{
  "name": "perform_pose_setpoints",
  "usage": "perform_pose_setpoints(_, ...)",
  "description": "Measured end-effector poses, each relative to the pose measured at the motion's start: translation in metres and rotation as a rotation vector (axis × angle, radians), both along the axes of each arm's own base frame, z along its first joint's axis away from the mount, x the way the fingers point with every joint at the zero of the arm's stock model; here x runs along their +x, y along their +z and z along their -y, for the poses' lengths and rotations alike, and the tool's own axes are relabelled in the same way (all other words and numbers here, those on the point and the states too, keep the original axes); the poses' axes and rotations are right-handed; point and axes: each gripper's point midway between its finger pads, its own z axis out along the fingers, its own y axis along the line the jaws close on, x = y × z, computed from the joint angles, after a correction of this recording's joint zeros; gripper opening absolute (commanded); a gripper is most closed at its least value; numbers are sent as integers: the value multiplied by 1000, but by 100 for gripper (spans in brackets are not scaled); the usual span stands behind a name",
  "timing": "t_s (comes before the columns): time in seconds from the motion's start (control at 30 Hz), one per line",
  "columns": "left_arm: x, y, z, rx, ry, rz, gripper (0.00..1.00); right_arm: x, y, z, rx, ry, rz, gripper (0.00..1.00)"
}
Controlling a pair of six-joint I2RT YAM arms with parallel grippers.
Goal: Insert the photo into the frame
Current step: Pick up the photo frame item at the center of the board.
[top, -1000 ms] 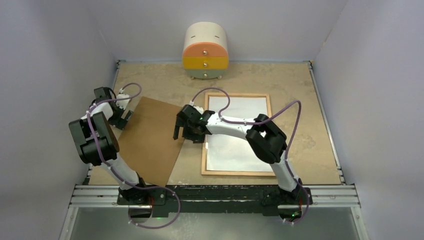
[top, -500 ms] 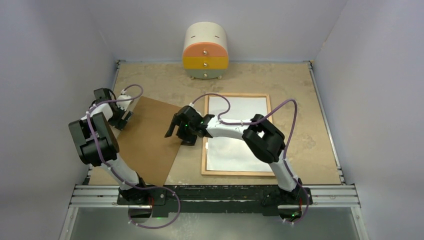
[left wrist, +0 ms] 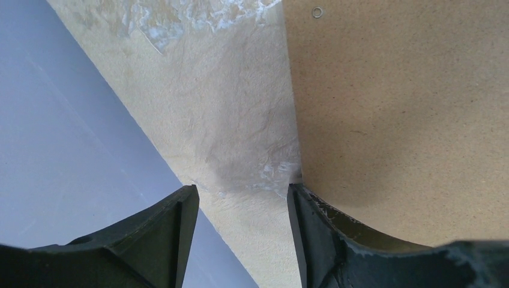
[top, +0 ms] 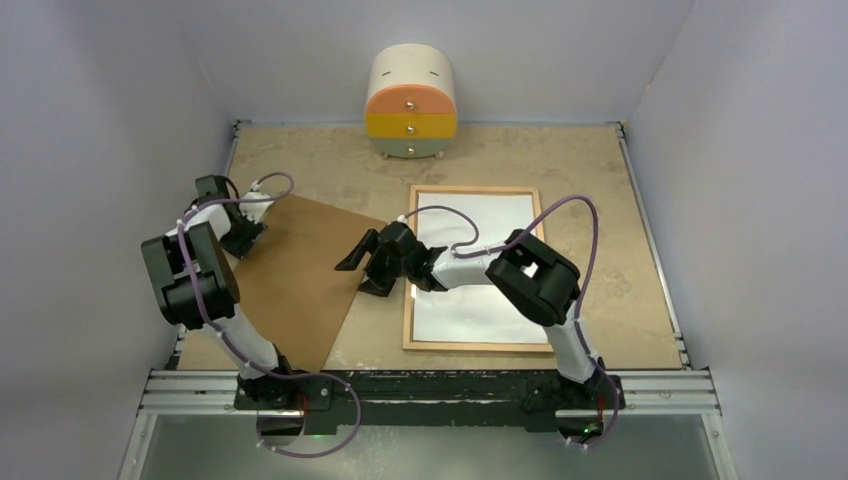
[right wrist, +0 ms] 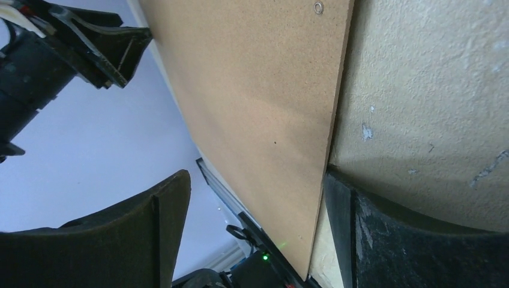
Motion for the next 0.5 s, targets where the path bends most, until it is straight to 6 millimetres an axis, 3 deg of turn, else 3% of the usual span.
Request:
perform_pose_setpoints(0.3,1,2,5,13,-39,-25,49,3,17,1,108,-13,62,80)
perform_pose_setpoints(0.4,2,0,5,14,-53,-42,37,9,34,-1,156,-19,95,79)
perform_pose_setpoints(0.5,-1,-2,8,3,-71,-65,34,17,63,-9,254,-24,162,79)
